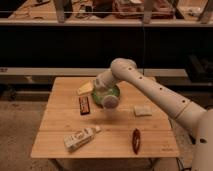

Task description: Place the white sponge in the ceramic cup

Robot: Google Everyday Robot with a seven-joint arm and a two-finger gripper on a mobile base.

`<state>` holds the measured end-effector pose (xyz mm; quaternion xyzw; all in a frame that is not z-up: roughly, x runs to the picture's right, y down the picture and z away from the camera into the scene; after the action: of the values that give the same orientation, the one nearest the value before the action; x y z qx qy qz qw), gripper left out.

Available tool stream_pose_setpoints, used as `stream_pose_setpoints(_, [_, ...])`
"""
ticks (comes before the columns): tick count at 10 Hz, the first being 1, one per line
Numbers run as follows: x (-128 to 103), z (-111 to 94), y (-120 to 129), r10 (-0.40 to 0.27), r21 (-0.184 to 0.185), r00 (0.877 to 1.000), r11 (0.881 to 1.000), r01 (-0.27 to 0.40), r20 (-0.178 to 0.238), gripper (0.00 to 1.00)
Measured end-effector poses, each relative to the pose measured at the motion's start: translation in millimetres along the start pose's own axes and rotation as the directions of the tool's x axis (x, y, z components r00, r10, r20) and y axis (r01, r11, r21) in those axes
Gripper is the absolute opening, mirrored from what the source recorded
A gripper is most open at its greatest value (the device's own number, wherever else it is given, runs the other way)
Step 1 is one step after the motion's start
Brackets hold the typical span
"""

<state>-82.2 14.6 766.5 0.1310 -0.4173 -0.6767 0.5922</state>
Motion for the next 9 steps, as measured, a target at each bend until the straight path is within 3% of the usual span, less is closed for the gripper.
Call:
stream_pose_setpoints(7, [0.6,-0.4,0.5,0.0,-0.002,1.0,1.0,0.0,-0.001,0.8])
stream_pose_setpoints(9, [10.1,-12.0,13.5,0.018,-0.035,0.999,0.999,-0.019,-0.027,0.8])
